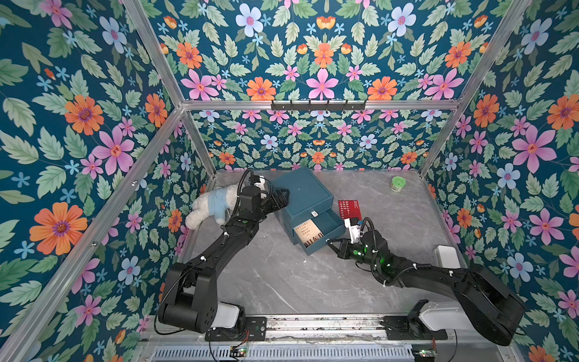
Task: Take the postcards out of the drawer
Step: Open the drawer in the storage box, then pick up the postcard from the drawer.
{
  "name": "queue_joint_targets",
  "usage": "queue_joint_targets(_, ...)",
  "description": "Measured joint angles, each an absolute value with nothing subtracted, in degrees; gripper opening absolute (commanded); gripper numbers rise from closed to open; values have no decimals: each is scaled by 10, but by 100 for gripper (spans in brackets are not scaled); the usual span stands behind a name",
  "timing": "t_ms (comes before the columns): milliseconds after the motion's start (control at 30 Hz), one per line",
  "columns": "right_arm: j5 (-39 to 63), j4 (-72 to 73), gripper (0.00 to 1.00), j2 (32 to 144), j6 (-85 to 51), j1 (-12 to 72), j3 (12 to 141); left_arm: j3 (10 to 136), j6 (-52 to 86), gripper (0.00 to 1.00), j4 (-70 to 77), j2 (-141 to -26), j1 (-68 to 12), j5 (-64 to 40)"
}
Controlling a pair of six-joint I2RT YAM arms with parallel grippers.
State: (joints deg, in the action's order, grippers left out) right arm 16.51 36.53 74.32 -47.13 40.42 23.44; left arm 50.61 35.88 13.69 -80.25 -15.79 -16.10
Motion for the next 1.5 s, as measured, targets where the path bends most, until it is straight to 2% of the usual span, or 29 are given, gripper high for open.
queue_joint_targets(333, 148, 311, 0, 673, -493, 409, 176, 517, 358, 97, 134, -804, -158, -151)
queue_joint_targets(467, 147, 293, 31, 657, -496, 409, 174, 520, 358, 97, 131, -804, -158, -151)
queue_joint_targets(500, 147, 284, 35, 651, -495, 409, 174, 521, 357, 97, 130, -804, -158, -151)
queue_joint_targets(867, 98, 109, 62, 509, -444, 409, 226, 532, 324, 100, 84, -761, -158, -122)
queue_joint_targets(1067, 74, 30, 63, 514, -381, 409, 303, 510, 316, 100, 74, -736, -158, -119)
queue_joint_targets(1500, 96, 13, 64, 690, -280, 400, 449, 433, 327, 100, 55, -654, -158, -110)
